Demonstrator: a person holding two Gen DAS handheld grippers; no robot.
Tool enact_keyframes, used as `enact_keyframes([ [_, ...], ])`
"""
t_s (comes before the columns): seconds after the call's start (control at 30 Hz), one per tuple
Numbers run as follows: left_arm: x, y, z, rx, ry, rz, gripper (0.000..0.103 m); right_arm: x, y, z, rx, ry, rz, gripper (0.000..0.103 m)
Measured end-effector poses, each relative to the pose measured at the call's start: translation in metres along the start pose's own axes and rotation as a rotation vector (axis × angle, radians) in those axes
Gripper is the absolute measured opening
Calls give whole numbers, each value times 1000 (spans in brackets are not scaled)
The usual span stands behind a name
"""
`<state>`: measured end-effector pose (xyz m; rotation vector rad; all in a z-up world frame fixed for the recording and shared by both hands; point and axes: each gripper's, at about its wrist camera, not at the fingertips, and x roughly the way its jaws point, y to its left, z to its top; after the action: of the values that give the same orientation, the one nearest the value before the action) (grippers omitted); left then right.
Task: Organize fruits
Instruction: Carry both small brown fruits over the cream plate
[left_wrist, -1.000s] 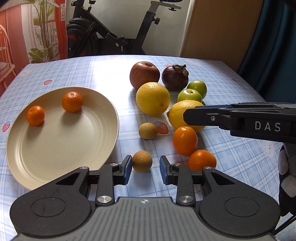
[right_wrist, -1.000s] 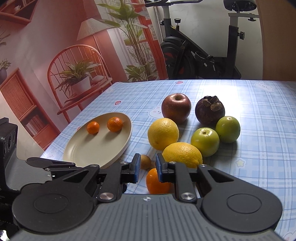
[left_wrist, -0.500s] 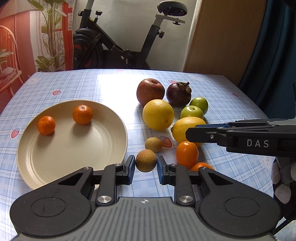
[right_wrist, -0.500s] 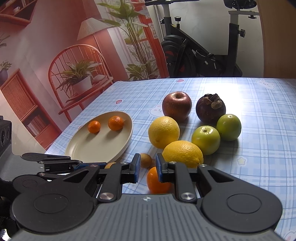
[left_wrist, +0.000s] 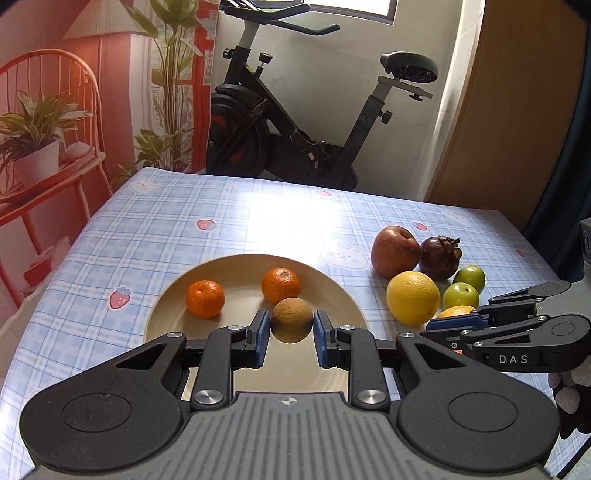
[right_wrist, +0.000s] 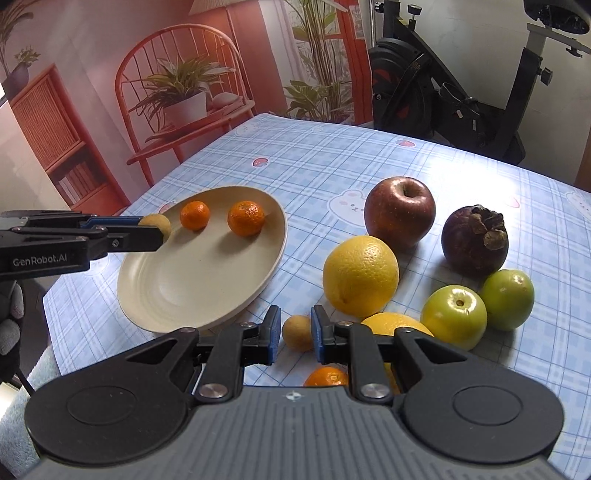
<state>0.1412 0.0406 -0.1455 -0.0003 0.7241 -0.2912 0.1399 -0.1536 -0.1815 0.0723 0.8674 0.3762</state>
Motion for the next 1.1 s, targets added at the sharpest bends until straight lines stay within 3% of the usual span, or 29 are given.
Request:
enact_keyframes([
  [0.73,7,18,-12,-72,10,-27,27,39,22,10,-223,184,-77,30],
  [1.1,6,23,-11,-85,5,4,27,18,27,11,-182,99,-56,28],
])
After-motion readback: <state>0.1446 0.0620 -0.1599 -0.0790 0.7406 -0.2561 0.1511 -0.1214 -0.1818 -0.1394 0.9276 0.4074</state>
